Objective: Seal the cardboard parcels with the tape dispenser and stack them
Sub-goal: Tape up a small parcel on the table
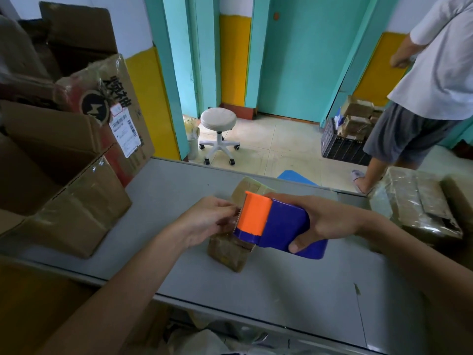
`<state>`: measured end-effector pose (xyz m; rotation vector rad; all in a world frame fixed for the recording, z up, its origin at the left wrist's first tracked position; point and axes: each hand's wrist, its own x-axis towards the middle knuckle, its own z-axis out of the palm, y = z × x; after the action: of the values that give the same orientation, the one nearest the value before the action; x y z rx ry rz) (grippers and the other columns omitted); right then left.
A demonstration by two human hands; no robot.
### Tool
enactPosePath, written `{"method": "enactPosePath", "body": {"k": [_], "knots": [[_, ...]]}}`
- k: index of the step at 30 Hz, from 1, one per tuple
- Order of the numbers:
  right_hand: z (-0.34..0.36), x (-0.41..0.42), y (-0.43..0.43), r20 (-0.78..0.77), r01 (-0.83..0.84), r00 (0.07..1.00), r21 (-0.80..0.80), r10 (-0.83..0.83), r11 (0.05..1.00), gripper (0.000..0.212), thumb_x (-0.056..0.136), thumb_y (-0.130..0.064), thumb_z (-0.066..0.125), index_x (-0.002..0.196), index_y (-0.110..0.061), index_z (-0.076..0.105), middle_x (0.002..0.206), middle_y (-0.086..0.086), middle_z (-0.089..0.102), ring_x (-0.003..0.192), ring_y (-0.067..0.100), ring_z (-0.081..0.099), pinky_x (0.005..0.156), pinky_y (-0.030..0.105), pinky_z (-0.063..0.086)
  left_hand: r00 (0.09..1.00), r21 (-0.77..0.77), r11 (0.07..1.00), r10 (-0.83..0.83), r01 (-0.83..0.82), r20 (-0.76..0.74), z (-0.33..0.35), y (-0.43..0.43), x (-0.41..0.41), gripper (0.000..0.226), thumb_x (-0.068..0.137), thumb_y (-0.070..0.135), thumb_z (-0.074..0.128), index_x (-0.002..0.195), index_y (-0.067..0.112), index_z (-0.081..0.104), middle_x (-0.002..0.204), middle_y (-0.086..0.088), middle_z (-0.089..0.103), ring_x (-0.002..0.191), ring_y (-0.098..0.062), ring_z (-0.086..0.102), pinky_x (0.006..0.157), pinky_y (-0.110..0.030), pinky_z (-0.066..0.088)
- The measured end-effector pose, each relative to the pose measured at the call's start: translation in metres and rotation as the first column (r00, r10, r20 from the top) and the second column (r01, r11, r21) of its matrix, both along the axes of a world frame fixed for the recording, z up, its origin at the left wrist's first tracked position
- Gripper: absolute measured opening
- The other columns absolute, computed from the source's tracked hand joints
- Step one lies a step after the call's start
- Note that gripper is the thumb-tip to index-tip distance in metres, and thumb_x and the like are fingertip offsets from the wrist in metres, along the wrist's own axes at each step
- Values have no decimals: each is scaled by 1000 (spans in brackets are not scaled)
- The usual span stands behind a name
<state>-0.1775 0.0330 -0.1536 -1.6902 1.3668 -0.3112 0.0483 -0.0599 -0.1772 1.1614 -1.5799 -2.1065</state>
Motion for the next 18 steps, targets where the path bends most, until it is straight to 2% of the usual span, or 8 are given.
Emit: {"method": "enactPosePath", "body": {"k": [3, 5, 9, 13, 18], "knots": [[-2, 2, 2, -20, -18, 1000, 20, 18, 1000, 74, 67, -32, 77, 129, -45, 37, 114, -22, 59, 103, 5, 60, 83, 27, 54, 1000, 31, 1000, 4, -3, -10, -6, 0, 3, 14, 93, 3, 49, 89, 6, 62, 73, -6, 64, 67, -13, 60, 58, -21, 52], [-5, 1, 1, -54, -12, 998, 27, 13, 1000, 74, 67, -34, 77, 127, -48, 36, 113, -25, 59, 102, 2, 59, 84, 26, 54, 999, -8, 999, 36, -36, -17, -12, 0, 2, 12, 91, 4, 52, 85, 8, 62, 72, -4, 65, 66, -11, 62, 59, -22, 52], [-17, -4, -7, -186, -22, 982, 23, 26, 1000, 84, 70, -34, 81, 133, -51, 27, 115, -23, 56, 103, 3, 58, 88, 30, 51, 993, -42, 993, 111, -112, -34, -25, 0, -5, 7, 88, 10, 59, 84, 9, 63, 77, -4, 65, 72, -13, 63, 63, -22, 53], [-18, -7, -20, -225, -20, 974, 38, 28, 999, 84, 73, -29, 80, 130, -54, 25, 111, -26, 54, 102, 2, 56, 87, 27, 50, 974, -71, 972, 222, -225, -38, -39, -1, -13, 11, 91, 14, 57, 91, 7, 65, 86, -8, 65, 79, -13, 61, 62, -16, 52], [-9, -16, -42, -304, -34, 951, 65, 52, 997, 85, 72, -27, 81, 135, -47, 27, 114, -23, 53, 107, 8, 54, 93, 39, 49, 939, -6, 941, 337, -339, -73, -39, 1, -29, 8, 92, 11, 55, 91, 12, 63, 91, -6, 67, 83, -12, 64, 70, -20, 53]]}}
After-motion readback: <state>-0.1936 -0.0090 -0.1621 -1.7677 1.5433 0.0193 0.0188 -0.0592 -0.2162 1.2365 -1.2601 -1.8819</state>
